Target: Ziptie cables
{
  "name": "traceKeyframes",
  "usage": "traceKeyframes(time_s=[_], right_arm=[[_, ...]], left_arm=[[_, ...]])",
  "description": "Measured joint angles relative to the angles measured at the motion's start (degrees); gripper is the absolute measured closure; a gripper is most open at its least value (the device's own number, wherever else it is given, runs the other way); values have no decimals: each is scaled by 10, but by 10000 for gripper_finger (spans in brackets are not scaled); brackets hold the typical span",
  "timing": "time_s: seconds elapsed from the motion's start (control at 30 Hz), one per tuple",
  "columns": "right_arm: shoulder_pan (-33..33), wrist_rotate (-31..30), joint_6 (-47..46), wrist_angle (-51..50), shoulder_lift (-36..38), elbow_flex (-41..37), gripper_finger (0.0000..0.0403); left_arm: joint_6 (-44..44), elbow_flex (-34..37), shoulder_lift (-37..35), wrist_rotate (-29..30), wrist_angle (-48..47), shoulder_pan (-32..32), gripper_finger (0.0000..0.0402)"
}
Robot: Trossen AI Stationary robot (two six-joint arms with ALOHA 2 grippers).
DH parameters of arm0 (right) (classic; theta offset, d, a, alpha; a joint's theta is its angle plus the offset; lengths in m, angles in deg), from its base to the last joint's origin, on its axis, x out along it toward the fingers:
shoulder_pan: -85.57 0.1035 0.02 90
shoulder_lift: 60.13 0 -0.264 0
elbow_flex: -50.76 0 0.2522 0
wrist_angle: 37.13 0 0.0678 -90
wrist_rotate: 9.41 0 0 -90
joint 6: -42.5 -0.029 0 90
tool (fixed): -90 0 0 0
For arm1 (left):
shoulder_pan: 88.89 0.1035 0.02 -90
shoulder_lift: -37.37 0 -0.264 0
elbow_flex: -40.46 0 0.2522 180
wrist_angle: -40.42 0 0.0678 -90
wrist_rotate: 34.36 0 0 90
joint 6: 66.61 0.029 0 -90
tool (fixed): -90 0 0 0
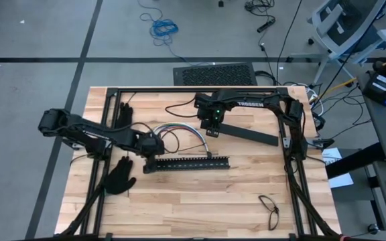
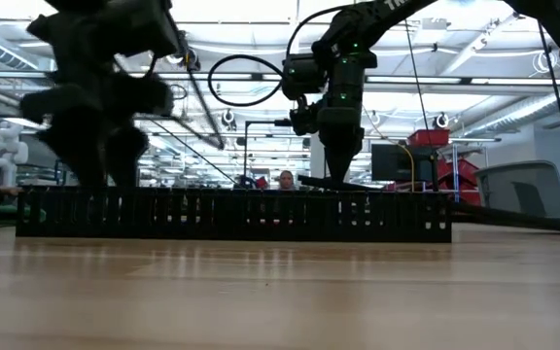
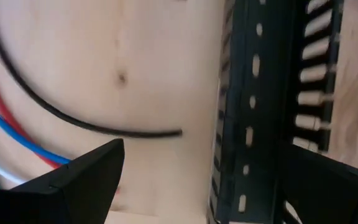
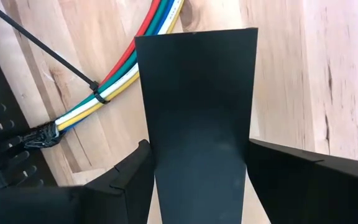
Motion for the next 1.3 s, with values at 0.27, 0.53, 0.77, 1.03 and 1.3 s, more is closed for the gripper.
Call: traceKeyframes(time_s=[0.27, 0.53, 0.77, 1.03, 1.3], right_arm=[[0, 0, 3, -1, 0, 0, 193], [0, 0, 2, 1, 0, 0, 193], [0, 0, 1, 1, 0, 0, 193], [0, 1, 1, 2, 0, 0, 193], [0, 1, 1, 2, 0, 0, 193]], left_arm=[[-27, 72, 0, 6, 64, -13, 7], [-26, 87, -1, 24, 82, -13, 66], [-26, 87, -1, 48, 67, -13, 193], [-25, 86, -1, 70, 24, -13, 379], [-44, 90, -1, 70, -27, -14, 388]])
